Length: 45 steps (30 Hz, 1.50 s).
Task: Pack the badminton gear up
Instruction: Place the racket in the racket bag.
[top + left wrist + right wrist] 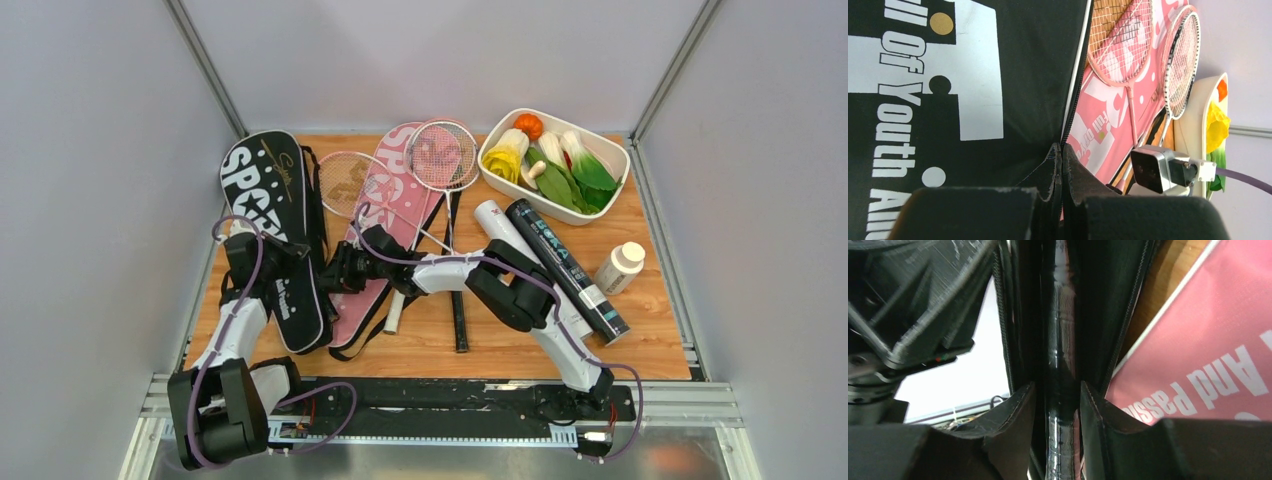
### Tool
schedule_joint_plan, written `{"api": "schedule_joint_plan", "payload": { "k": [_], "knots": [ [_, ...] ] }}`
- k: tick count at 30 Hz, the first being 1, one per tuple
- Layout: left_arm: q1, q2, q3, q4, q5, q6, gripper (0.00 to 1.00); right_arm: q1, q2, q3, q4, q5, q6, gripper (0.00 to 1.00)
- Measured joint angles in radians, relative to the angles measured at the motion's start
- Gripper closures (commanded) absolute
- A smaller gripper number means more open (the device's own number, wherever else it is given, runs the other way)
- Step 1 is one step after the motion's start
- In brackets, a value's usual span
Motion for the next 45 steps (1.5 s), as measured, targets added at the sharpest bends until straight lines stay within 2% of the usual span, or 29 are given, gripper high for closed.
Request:
{"api": "schedule_joint_plan", "payload": {
  "k": [3, 10, 14, 17, 26, 31, 39, 45],
  "knots": [
    [0.000, 0.007, -0.017, 0.024, 0.008, -0.007, 1.00, 0.002, 0.012, 0.038, -0.017, 0.012, 0.034, 0.56],
    [0.001, 0.034, -0.022, 0.023, -0.002, 0.006, 1.00, 0.011, 0.018, 0.078, -0.088, 0.051, -0.010, 0.56],
    [0.001, 0.034, -0.022, 0.011, -0.006, 0.023, 1.00, 0.011, 0.018, 0.067, -0.090, 0.051, -0.034, 0.47],
    [0.001, 0.033, -0.019, -0.010, -0.015, 0.043, 1.00, 0.007, 0.015, 0.060, -0.107, 0.050, -0.108, 0.44],
    [0.001, 0.030, -0.019, -0.051, -0.048, 0.081, 1.00, -0.069, -0.017, 0.045, -0.154, 0.022, -0.254, 0.56],
    [0.001, 0.032, -0.019, -0.053, -0.049, 0.082, 1.00, -0.096, 0.043, 0.179, -0.175, 0.022, -0.296, 0.59],
    [0.001, 0.029, -0.019, -0.053, -0.050, 0.077, 1.00, -0.078, 0.188, 0.384, -0.240, 0.092, -0.313, 0.48],
    [0.001, 0.027, -0.019, -0.053, -0.048, 0.071, 1.00, -0.060, 0.249, 0.463, -0.282, 0.166, -0.325, 0.49]
  ]
}}
